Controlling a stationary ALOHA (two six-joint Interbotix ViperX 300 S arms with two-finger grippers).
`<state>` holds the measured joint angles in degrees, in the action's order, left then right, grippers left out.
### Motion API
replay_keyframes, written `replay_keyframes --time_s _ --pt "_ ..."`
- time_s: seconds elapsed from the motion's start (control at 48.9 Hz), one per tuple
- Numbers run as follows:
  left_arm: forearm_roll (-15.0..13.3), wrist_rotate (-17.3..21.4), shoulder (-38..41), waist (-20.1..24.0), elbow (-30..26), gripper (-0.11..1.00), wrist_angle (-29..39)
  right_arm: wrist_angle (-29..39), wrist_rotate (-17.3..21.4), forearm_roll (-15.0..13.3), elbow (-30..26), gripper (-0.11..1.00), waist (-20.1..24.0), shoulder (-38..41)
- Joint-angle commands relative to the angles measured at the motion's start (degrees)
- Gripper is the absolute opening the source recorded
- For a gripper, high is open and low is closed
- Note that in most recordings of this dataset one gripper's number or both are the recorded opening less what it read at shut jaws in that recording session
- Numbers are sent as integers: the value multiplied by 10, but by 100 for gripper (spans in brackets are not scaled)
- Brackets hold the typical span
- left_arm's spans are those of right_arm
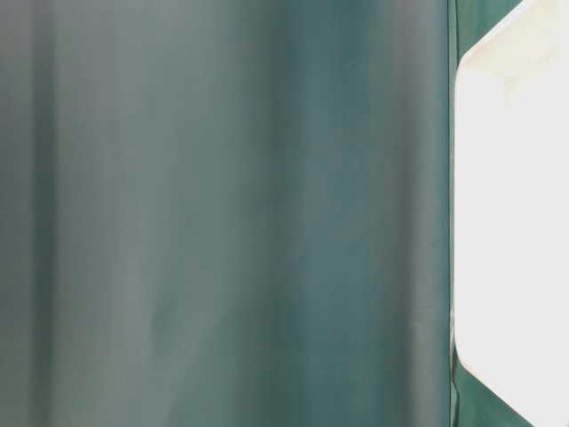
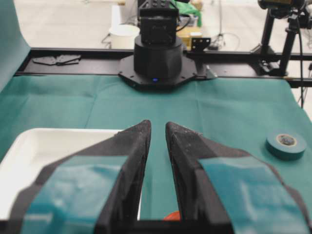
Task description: Put the tape into the white case with the right arm.
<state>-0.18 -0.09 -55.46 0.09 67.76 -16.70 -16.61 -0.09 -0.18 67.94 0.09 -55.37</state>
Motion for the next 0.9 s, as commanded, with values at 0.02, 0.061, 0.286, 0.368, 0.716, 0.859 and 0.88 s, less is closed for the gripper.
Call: replay_keyframes --time_s 0.02,0.061,0.286,0.368,0.716,0.859,0.88 --pt "-11 6 -2 -3 -6 24 -6 -3 5 0 -4 24 -1 3" --pt "-11 5 -4 -3 -4 17 -6 -1 5 0 -2 18 -2 2" --pt "-11 5 -5 -4 -3 0 -4 21 7 0 -1 -9 -4 -7" --pt "-11 5 -7 -4 3 0 0 32 8 -1 0 -10 -3 -7" --pt "-11 5 -58 -4 31 0 68 51 7 -2 1 -9 -3 -8" --pt "-11 9 -91 -4 52 0 106 49 7 -9 4 0 -4 -11" --pt "-11 10 -98 -4 56 0 113 50 7 -11 4 3 -3 -11"
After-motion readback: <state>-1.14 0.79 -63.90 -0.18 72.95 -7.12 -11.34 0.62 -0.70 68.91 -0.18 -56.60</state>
